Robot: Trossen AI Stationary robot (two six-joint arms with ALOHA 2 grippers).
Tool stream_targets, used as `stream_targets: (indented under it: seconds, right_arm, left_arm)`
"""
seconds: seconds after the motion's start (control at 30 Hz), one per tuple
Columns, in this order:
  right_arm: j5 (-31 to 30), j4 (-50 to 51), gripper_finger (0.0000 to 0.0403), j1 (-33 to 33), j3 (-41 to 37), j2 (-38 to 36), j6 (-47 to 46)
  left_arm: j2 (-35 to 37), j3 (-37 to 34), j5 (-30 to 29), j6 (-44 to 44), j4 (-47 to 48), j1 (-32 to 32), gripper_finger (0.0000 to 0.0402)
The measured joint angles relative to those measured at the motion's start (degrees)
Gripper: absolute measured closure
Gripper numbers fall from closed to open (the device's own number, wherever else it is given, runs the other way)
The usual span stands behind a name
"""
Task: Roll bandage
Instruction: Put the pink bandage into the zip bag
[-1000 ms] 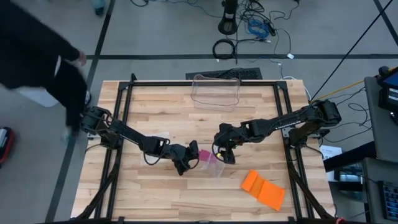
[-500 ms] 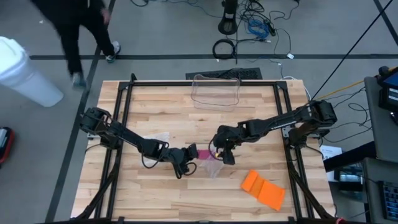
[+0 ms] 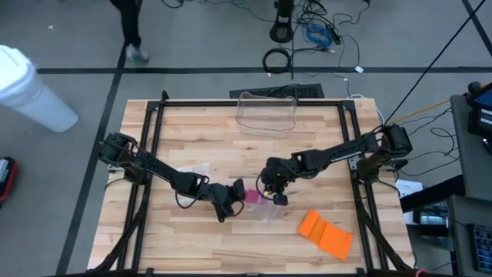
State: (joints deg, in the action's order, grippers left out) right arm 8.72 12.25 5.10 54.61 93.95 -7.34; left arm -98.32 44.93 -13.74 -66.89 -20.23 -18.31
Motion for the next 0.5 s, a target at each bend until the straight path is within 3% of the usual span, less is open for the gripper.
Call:
stream_targets:
  seconds: [0.07,0.23,0.4,0.5]
  right_arm:
    - [-1.4,-0.2,0.0392,1.0,0.0,0.0,0.7]
    - [-14.0,-0.5,0.0397,4.6,0.0,-0.1,4.8]
    - [-25.1,-1.1,0.0399,7.6,0.0,-0.1,7.3]
    - [-28.3,-2.7,0.0400,8.9,0.0,-0.1,8.7]
  left_arm:
    - [0.0,0.8,0.4,5.7,0.0,-0.1,0.0375]
    - [0.0,3.7,0.2,25.0,0.3,0.0,0.0375]
    - [0.0,6.2,0.8,27.6,6.1,0.0,0.0375]
    - [0.0,6.5,1.3,27.5,8.2,0.0,0.0375]
